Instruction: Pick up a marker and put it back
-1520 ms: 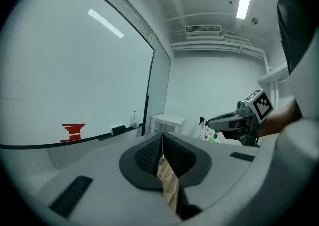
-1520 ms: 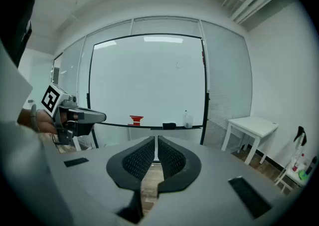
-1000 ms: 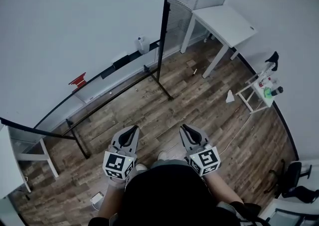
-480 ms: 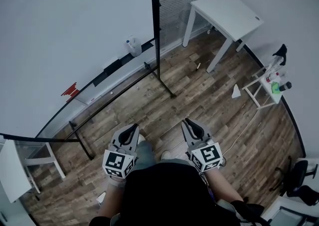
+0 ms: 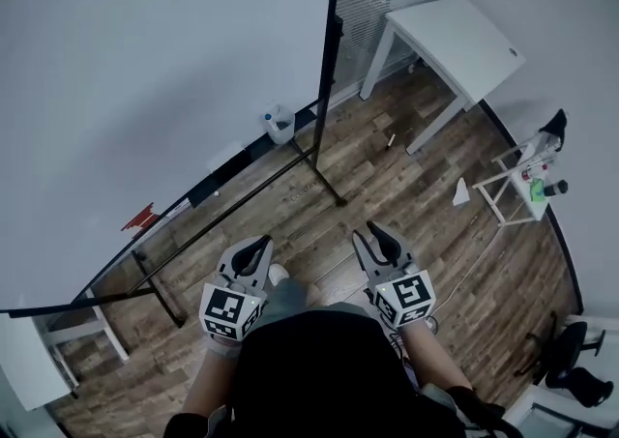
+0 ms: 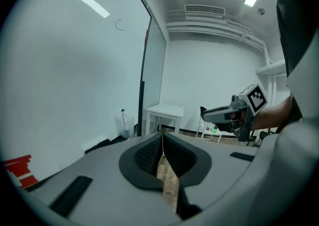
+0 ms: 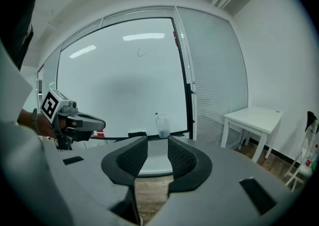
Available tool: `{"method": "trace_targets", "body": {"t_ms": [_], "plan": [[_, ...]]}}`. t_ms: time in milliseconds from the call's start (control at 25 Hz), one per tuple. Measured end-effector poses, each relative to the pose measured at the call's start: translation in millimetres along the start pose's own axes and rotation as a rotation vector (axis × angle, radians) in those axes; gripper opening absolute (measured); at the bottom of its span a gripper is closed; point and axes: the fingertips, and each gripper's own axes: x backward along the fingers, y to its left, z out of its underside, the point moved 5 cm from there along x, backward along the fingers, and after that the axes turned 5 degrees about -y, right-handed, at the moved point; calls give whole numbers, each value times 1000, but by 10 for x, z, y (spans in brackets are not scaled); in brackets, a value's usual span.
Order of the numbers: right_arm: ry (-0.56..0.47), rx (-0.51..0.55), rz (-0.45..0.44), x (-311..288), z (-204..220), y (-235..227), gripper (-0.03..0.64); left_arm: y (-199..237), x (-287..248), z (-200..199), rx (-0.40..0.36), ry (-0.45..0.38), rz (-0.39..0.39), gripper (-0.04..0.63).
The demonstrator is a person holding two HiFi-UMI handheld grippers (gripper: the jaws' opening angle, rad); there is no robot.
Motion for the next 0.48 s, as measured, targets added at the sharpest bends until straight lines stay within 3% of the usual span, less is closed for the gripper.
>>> {"method": "trace_targets", "body": {"t_ms": [240,480], "plan": [[11,31,-13,-867,-234,-43,138,621,-130,-39,-15,27,22,23],[41,73,-93,-1609,-405,-96,144,966,-188,-77,30,25,-60,23]]}}
